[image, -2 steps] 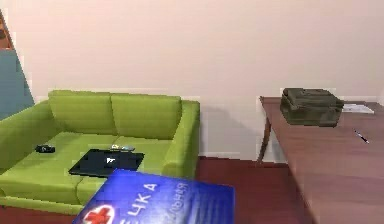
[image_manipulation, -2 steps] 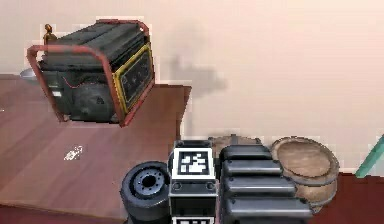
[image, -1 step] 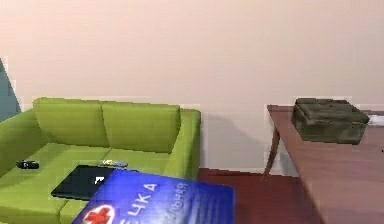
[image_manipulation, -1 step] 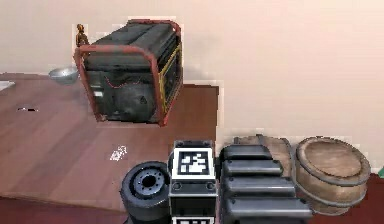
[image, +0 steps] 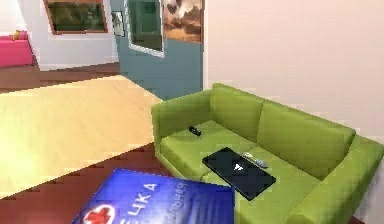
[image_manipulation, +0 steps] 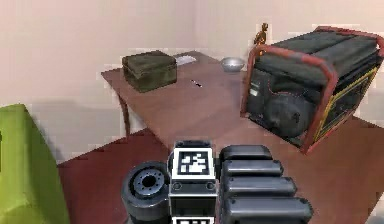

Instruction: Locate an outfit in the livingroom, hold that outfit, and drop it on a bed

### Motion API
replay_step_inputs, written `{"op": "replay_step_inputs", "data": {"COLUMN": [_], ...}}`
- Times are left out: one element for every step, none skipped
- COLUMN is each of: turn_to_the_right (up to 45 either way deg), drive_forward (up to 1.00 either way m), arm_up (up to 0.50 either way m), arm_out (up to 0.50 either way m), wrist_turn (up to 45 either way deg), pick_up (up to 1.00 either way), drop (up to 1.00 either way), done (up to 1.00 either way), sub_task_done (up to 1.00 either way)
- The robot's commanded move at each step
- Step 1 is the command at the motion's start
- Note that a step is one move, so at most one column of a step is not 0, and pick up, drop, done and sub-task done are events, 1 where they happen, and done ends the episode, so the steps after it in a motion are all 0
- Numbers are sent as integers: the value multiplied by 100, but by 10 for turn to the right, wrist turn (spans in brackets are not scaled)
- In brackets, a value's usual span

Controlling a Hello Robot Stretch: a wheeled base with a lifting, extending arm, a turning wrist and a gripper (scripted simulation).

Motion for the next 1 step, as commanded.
{"op": "replay_step_inputs", "data": {"turn_to_the_right": [-450], "drive_forward": [0], "arm_up": [0], "arm_out": [0], "wrist_turn": [0], "pick_up": [0], "drop": [0], "done": [0], "sub_task_done": [0]}}
